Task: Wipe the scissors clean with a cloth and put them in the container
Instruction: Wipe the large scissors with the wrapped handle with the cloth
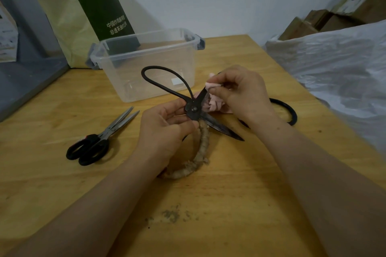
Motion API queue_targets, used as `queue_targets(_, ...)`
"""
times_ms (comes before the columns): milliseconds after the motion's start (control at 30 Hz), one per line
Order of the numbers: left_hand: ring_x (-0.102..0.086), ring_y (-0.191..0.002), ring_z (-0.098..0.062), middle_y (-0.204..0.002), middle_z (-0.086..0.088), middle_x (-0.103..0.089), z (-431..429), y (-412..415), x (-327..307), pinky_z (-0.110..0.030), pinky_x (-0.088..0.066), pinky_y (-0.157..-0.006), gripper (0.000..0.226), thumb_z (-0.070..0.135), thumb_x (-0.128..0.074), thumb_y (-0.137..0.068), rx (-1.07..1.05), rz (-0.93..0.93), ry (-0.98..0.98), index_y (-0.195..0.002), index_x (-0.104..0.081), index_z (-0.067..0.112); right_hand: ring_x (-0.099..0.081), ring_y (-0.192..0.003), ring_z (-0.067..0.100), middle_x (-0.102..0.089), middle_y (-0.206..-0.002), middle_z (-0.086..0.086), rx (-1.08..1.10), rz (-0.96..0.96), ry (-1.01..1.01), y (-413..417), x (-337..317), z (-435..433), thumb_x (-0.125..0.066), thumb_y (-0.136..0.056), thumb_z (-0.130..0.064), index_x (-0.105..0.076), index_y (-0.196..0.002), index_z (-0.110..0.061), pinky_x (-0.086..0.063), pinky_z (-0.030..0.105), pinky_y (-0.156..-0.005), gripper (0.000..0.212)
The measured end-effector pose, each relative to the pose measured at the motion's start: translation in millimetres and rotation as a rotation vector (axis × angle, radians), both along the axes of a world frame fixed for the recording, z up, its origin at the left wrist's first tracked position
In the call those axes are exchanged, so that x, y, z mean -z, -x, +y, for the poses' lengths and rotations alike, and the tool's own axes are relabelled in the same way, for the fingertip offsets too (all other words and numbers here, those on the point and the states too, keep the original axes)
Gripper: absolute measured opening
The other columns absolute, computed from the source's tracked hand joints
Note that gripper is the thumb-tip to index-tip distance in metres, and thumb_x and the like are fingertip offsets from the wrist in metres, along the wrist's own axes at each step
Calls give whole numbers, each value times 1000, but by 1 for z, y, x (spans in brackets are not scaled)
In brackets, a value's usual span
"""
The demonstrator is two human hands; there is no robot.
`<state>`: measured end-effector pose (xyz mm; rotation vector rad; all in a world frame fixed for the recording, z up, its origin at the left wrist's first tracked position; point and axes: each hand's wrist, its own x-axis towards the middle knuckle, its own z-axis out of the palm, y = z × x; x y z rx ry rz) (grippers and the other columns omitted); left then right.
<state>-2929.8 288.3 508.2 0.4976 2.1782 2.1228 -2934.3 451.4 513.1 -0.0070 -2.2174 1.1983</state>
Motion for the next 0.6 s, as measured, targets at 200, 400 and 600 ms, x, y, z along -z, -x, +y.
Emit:
queue_targets(200,-68,-68,-1,-71,12,-71,-1,0,0,-11,-51,-61,46,-21,-66,-70,40,13,12,-89,-64,20,-61,-73,-5,-61,-83,-11,-207,-71,33,-11,2,-5,-75,-74,1,-68,-75,-25,-48,9,-65,27)
queue_targets(400,-69,-70,-3,-83,7,-71,-1,1,1,-13,-53,-64,47,-20,-67,-70,48,26,4,-89,-63,22,-59,-86,8,-60,-91,-9,50,3,62,1,-1,6,-74,-78,-10,-66,-84,-29,-48,17,-77,21)
queue_targets(600,-71,-77,-10,-89,3,-73,-2,4,4,-16,-54,-68,46,-21,-65,-71,83,48,24,-93,-66,20,-59,-69,-6,-59,-83,-9,-144,-31,37,-13,1,-7,-74,-77,-5,-68,-81,-21,-44,7,-60,18)
